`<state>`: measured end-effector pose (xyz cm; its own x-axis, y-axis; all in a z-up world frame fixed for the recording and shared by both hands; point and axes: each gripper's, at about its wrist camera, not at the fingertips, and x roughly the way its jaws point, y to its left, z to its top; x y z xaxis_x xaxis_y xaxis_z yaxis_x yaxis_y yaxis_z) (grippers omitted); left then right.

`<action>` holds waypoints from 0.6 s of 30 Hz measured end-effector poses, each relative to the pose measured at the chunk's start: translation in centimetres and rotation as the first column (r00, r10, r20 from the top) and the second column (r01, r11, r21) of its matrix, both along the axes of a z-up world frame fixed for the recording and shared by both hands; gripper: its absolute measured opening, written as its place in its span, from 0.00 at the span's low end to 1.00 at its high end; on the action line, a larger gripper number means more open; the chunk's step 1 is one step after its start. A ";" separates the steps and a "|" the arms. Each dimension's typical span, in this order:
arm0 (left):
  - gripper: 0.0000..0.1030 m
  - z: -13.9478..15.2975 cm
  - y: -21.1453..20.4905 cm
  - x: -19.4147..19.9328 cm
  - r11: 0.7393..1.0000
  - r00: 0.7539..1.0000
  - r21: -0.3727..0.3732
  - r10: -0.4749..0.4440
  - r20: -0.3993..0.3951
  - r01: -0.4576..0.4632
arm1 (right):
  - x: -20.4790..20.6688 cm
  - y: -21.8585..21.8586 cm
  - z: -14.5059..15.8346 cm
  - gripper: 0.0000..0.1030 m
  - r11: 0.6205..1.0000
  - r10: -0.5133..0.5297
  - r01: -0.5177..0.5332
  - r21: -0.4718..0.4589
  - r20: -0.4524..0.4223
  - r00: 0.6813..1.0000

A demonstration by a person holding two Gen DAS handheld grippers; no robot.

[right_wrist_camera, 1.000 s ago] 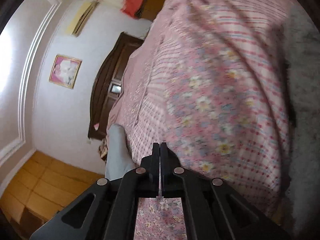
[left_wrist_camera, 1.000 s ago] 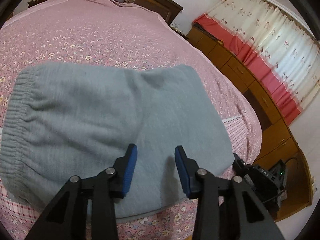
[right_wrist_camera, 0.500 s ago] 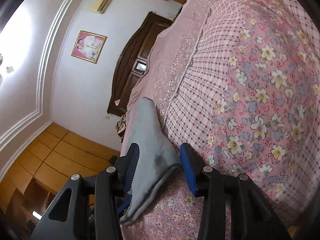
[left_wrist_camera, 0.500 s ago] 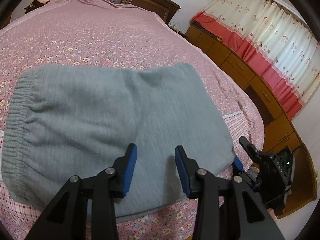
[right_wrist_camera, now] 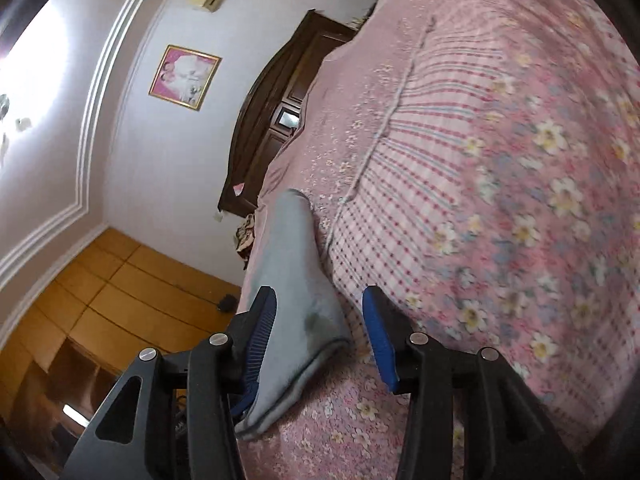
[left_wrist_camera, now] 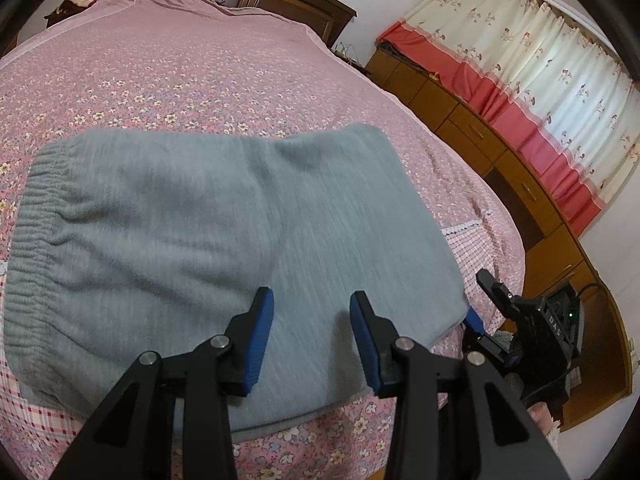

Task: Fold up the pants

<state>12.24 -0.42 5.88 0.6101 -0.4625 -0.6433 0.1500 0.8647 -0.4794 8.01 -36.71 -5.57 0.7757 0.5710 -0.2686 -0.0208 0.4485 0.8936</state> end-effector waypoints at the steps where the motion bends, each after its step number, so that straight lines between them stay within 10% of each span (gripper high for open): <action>1: 0.40 0.0 0.1 0.0 1.000 1.000 0.000 0.000 -0.001 0.000 | 0.0 0.1 -0.2 0.45 1.000 0.007 -0.007 -0.007 -0.019 1.000; 13: 0.40 0.1 0.4 -0.1 1.000 1.000 0.003 0.005 -0.003 -0.005 | 1.3 2.3 -1.5 0.45 0.993 0.104 -0.103 0.056 -0.021 0.994; 18: 0.40 0.2 0.4 -0.2 1.000 1.000 0.004 0.010 -0.008 -0.010 | 2.1 2.5 -1.1 0.12 0.996 0.082 -0.080 0.028 -0.055 0.995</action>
<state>12.07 -0.01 6.05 0.6098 -0.4539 -0.6497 0.1377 0.8680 -0.4771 10.13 -34.17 -6.67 0.7108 0.6386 -0.2948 -0.0056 0.4242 0.9055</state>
